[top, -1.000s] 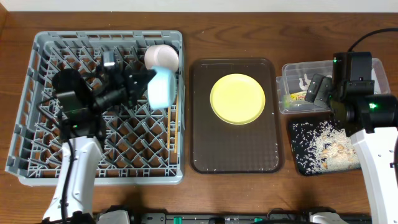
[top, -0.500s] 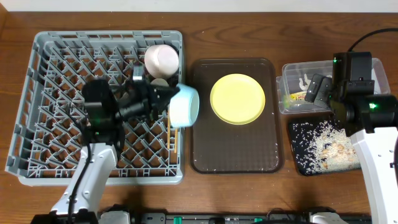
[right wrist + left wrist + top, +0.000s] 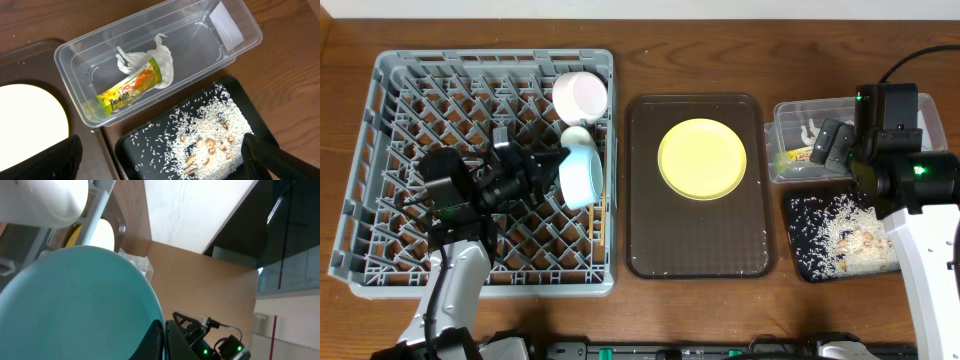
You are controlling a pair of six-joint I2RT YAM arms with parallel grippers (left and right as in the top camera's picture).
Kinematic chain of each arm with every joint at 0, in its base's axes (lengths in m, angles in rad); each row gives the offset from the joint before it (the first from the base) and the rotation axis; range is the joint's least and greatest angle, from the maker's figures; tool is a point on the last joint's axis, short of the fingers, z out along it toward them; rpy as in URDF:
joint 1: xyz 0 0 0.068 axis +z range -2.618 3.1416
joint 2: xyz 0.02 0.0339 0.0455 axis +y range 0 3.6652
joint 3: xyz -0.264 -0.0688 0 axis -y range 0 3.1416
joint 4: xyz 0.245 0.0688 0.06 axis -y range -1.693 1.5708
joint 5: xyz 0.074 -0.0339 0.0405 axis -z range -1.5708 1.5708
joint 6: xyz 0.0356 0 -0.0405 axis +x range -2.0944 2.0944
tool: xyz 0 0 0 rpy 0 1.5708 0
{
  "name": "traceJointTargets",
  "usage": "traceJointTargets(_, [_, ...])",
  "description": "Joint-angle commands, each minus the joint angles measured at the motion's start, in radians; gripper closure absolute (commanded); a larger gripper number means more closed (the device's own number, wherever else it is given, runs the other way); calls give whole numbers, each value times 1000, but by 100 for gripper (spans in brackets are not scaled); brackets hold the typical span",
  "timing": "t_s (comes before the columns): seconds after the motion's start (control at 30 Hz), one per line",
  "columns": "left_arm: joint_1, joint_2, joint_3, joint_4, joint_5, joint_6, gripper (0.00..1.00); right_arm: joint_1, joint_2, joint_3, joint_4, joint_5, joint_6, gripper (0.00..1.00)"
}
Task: Sort waste into correct bins and load items into the dishwasher rack
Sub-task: 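Lower the blue bowl into the rack's right side and release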
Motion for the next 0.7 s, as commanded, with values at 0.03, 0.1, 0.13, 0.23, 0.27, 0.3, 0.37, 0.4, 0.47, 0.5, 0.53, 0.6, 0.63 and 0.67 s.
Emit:
traceJointTargets(0.03, [1,-6,-4,-16,36,50,94,0,-6,3,-2,16,-7,1])
traceJointTargets(0.1, [1,-6,-4,-17,36,61,94,0,-6,3,-2,16,-7,1])
traceJointTargets(0.13, [1,-6,-4,-18,37,73,94,0,-6,3,-2,16,-7,1])
traceJointTargets(0.23, [-2,-6,-4,-96,37,119,94,0,-6,3,-2,16,-7,1])
traceJointTargets(0.27, [-2,-6,-5,-129,35,122,94,0,-6,3,-2,16,-7,1])
traceJointTargets(0.3, [-2,-6,-6,-158,27,121,94,-1,-6,3,-2,16,-7,1])
traceJointTargets(0.37, [-1,-6,-8,-159,3,92,94,0,-6,3,-2,16,-7,1])
traceJointTargets(0.4, [-1,-6,-8,-140,-2,66,94,0,-6,3,-2,16,-7,1])
traceJointTargets(0.47, [-1,-6,-8,-64,3,3,94,0,-6,3,-2,16,-7,1])
traceJointTargets(0.5, [-2,-6,-8,-13,15,-36,94,0,-6,3,-2,16,-7,1])
traceJointTargets(0.53, [-2,-6,-8,28,23,-68,94,0,-6,3,-2,16,-7,1])
traceJointTargets(0.6, [-2,-6,-8,88,42,-114,94,0,-6,3,-2,16,-7,1])
traceJointTargets(0.63, [-2,-6,-8,93,47,-117,94,-1,-6,3,-2,16,-7,1])
traceJointTargets(0.67, [-3,-6,-10,92,48,-116,94,0,-6,3,-2,16,-7,1])
